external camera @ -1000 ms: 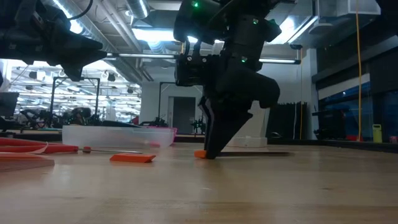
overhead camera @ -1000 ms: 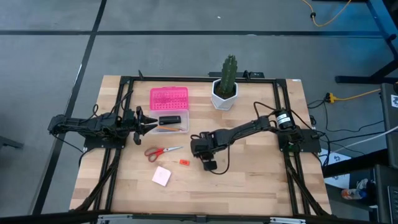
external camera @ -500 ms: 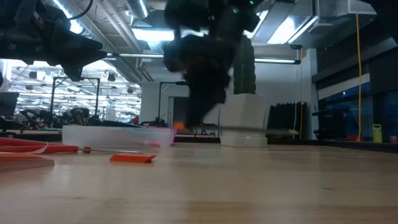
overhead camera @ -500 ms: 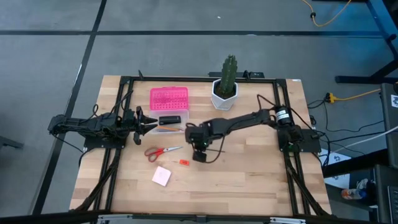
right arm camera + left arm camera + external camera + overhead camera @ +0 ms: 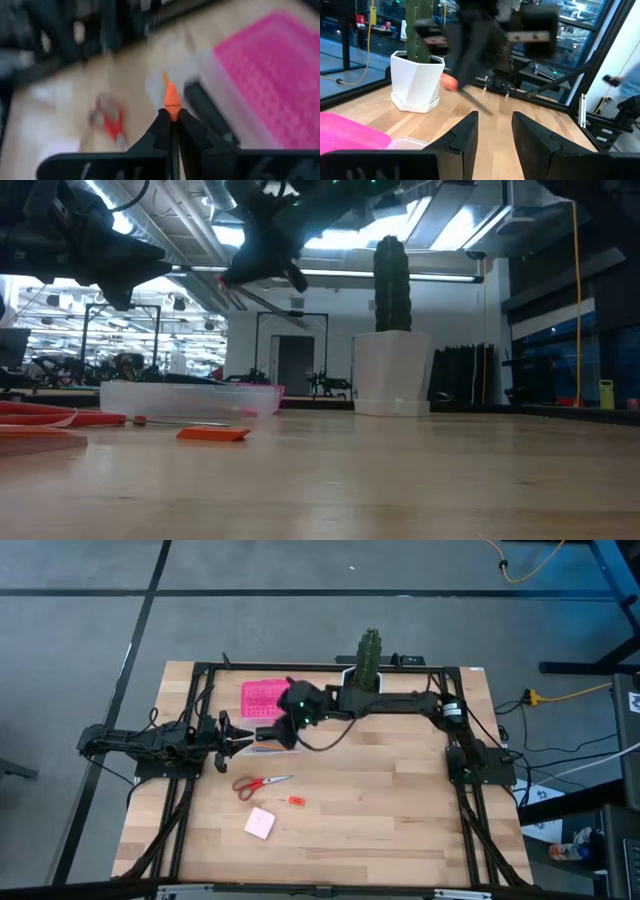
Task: Pack school essentials
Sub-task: Put the black pencil into the supply box
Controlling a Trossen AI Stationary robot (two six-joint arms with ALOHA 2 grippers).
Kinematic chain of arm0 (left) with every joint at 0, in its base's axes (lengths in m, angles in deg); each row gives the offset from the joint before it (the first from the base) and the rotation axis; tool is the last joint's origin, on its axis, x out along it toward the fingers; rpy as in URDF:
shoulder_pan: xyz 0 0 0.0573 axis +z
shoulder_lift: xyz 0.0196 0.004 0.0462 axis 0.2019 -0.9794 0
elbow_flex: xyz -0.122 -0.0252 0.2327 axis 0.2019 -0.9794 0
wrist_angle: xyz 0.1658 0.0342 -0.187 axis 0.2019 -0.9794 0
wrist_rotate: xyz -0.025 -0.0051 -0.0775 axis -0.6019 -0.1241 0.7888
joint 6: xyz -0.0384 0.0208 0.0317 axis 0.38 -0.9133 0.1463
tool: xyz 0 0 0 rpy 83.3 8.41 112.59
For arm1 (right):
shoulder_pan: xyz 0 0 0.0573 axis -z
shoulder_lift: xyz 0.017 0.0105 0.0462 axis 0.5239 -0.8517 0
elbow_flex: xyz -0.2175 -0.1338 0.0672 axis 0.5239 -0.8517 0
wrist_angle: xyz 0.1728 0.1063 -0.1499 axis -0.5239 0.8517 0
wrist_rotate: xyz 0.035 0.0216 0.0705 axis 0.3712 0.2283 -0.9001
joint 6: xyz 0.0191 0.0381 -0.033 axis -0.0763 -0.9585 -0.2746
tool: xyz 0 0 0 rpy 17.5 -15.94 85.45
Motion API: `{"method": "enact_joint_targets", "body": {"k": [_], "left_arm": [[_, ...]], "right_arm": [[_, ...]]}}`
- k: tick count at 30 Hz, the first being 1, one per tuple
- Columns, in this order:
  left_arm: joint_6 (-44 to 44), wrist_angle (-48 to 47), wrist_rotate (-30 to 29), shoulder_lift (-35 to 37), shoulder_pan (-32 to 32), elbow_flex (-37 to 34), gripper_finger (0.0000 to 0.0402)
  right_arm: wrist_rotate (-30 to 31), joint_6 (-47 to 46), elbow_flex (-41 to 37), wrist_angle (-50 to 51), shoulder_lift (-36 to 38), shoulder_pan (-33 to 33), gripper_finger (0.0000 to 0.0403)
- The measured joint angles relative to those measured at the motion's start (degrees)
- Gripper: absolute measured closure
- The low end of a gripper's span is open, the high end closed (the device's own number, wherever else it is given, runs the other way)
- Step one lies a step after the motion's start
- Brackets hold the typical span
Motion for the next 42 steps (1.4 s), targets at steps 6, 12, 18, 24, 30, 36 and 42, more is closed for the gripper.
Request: {"method": "enact_joint_targets", "body": {"k": [6, 12, 18, 24, 30, 36, 42], "left_arm": [[-0.01, 0.01, 0.00, 0.00, 0.00, 0.02, 0.0288], [-0.01, 0.01, 0.00, 0.00, -0.02, -0.01, 0.0288], [-0.01, 0.01, 0.00, 0.00, -0.02, -0.01, 0.0288], [-0.01, 0.01, 0.00, 0.00, 0.00, -0.01, 0.0288], [-0.01, 0.01, 0.00, 0.00, -0.01, 0.02, 0.0288], [-0.01, 0.01, 0.00, 0.00, 0.00, -0.01, 0.0288], [-0.01, 0.01, 0.00, 0.00, -0.01, 0.00, 0.0288]], "right_arm": [[0.25, -0.11, 0.05, -9.16, -5.12, 1.67, 0.0386], [0.00, 0.39, 4.29, -12.30, -9.78, 1.85, 0.0386], [0.00, 4.80, 8.92, -11.29, -12.52, 1.90, 0.0386], [-1.91, 4.85, 9.07, -10.66, -15.24, 1.96, 0.0386], [-5.77, 8.09, 9.07, -11.08, -15.94, 1.85, 0.0372], [-11.55, 12.11, 9.07, -10.54, -15.94, 1.83, 0.0353], [-13.40, 12.32, 9.07, -10.51, -15.94, 1.74, 0.0334]]}}
